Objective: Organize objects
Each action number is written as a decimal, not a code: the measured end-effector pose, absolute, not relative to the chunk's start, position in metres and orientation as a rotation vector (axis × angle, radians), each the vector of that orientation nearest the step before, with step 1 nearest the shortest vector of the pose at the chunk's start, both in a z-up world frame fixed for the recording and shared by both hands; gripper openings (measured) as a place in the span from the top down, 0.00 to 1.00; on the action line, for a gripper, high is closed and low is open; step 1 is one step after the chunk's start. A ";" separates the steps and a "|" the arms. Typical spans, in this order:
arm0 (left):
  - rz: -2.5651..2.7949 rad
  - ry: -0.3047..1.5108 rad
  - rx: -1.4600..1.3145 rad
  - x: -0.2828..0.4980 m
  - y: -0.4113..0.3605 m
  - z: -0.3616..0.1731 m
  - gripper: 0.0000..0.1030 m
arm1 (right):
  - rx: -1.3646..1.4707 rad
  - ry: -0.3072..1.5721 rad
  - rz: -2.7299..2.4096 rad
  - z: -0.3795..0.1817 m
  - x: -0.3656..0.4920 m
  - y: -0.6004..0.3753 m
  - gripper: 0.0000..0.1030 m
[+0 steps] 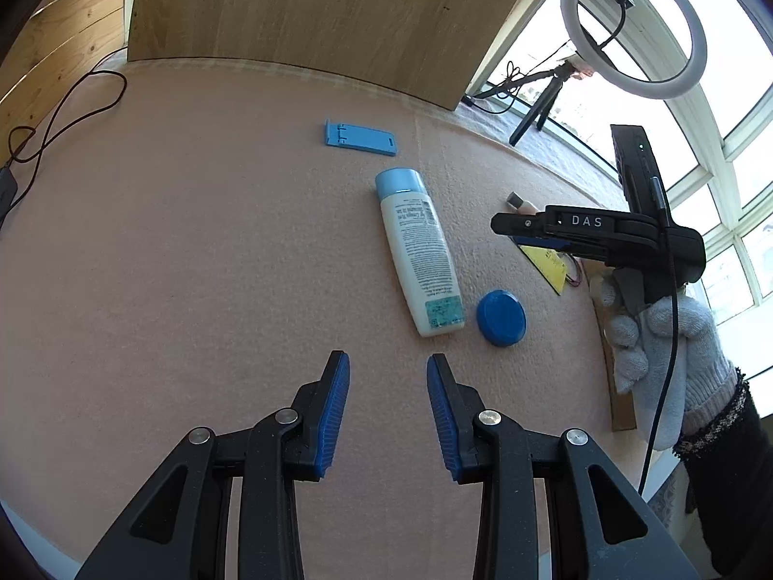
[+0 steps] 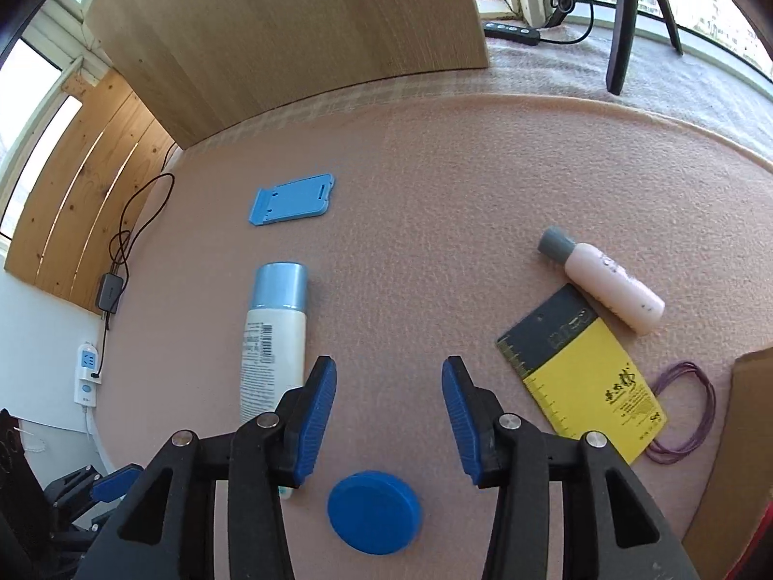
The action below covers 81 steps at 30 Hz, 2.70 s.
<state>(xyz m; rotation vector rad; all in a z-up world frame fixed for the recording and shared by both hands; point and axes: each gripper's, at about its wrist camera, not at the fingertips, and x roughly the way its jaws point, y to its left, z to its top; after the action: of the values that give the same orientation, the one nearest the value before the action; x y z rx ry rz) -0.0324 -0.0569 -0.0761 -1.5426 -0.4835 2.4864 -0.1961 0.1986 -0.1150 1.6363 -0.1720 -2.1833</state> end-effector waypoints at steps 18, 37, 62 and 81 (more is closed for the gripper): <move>2.485 -0.486 -1.551 -0.035 -0.048 -0.080 0.65 | 1.764 -0.109 -2.213 -0.131 -0.234 0.253 0.58; 2.471 -0.456 -1.567 -0.041 -0.043 -0.084 0.65 | 1.753 0.217 -2.098 -0.133 -0.183 0.204 0.51; 2.464 -0.403 -1.577 -0.041 -0.026 -0.086 0.53 | 1.702 0.261 -2.235 -0.124 -0.127 0.224 0.56; 2.428 -0.341 -1.548 -0.043 0.011 -0.081 0.53 | 1.570 0.040 -2.441 -0.053 -0.074 0.302 0.56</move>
<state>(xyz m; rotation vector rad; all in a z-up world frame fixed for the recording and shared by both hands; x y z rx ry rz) -0.0426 0.0107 -0.0812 -1.5478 -0.3410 2.4283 -0.0740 0.3023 -0.0528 1.5704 0.0395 -2.4409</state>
